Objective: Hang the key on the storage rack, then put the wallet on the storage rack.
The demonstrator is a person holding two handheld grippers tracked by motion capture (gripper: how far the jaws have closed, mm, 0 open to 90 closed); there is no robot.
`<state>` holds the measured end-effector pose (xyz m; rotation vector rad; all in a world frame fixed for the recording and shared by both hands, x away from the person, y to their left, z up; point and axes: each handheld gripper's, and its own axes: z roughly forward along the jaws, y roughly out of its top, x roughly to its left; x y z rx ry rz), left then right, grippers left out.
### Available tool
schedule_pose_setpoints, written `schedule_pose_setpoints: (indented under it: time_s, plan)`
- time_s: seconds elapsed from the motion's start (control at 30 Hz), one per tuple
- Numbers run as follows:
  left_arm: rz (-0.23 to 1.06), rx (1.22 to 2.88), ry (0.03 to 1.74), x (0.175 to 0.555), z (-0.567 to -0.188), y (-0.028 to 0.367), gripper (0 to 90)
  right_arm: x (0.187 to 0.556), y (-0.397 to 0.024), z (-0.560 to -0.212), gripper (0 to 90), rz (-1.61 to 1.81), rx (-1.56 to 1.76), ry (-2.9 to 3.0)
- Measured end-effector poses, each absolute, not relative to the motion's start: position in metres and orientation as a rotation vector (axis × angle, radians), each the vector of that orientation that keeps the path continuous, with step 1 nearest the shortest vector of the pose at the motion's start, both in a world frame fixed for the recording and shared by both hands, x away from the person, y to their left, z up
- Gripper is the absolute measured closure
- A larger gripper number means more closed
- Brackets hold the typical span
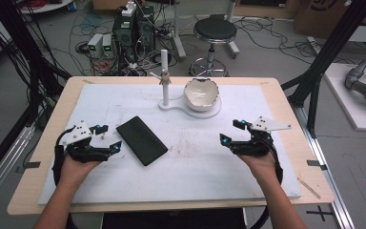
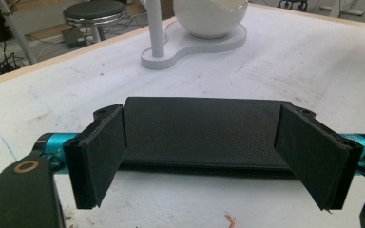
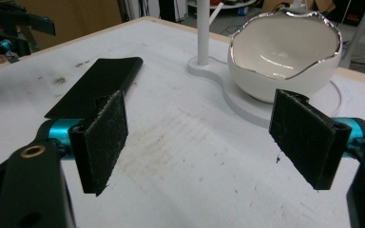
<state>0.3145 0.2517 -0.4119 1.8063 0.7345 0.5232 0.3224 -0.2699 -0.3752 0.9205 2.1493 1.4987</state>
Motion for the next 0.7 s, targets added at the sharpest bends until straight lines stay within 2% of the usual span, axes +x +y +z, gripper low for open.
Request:
schedule_pose_setpoints:
  time_s: [0.7]
  plan:
    - [0.523, 1.795, 0.739, 0.3171, -0.4116, 0.2571, 18.0, 0.328, -0.2626, -0.3809, 20.6, 1.468, 0.919, 2.175]
